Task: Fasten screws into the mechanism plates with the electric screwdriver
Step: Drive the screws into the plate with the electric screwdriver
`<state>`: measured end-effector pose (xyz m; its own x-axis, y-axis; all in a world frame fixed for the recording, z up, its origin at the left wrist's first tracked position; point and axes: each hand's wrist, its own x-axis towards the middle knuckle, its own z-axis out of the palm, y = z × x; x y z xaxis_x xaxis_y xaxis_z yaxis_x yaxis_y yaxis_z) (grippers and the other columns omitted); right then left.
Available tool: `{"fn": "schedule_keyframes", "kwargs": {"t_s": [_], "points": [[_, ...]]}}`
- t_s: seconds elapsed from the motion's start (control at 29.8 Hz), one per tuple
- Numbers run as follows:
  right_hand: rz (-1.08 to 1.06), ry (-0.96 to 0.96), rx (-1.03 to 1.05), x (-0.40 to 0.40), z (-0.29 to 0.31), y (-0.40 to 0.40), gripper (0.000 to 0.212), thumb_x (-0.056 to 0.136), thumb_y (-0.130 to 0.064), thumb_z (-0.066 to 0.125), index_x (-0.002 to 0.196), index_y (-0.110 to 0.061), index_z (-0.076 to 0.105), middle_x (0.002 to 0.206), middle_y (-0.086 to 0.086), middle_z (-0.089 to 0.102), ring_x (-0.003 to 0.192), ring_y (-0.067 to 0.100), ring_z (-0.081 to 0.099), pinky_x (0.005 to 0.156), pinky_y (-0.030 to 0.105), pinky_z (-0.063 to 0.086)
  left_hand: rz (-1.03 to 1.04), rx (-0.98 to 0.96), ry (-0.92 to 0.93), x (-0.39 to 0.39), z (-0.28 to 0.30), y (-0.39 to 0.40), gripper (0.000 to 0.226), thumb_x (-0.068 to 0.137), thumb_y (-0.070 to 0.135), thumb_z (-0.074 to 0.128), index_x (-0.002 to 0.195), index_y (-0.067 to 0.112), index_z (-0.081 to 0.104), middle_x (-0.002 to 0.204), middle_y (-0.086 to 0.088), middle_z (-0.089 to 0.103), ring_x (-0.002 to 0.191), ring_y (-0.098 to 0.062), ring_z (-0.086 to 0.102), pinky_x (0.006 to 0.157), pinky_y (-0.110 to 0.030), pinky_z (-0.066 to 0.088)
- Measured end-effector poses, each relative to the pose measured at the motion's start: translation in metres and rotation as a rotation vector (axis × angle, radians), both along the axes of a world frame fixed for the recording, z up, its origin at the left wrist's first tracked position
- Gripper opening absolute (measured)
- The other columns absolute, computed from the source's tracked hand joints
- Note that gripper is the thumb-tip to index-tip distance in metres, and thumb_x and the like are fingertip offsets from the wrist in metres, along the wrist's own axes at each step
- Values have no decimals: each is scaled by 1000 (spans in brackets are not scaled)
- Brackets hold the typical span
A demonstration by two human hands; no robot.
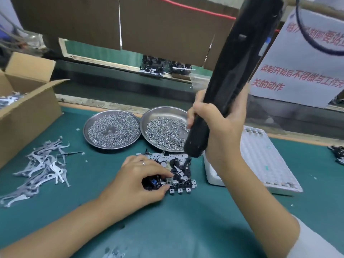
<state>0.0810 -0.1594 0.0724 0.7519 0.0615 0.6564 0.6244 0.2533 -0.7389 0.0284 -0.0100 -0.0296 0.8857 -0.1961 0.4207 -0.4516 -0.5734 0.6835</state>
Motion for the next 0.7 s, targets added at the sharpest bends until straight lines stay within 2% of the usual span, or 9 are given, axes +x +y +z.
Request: {"fn": "schedule_keyframes", "kwargs": {"t_s": [0.13,0.27,0.44,0.7], "points": [[15,65,48,-16,-16,15,26,85,-10,63,93,-19,39,55,0,46,40,24,44,44,28,39,0,7,9,-3,-1,1,22,65,34,74,87,35,74,86,26,65,91,2,53,96,-34,36],[59,191,97,-20,-18,21,24,80,-33,65,85,-24,43,55,7,44,38,23,44,43,28,38,-7,1,11,-6,-6,1,20,65,35,74,85,37,73,82,27,65,90,3,54,94,-35,36],[78,237,119,-17,-16,19,36,78,-41,62,88,-14,40,51,5,45,36,21,43,40,27,37,-7,-18,-5,-3,-6,2,21,66,47,67,86,41,72,84,27,66,90,2,55,93,-30,34],[99,262,108,-13,-13,16,41,77,-48,60,87,-14,40,52,6,46,36,20,44,39,25,39,-13,-11,-39,0,-5,1,24,67,49,63,85,38,74,84,26,67,89,4,55,91,-27,34]]}}
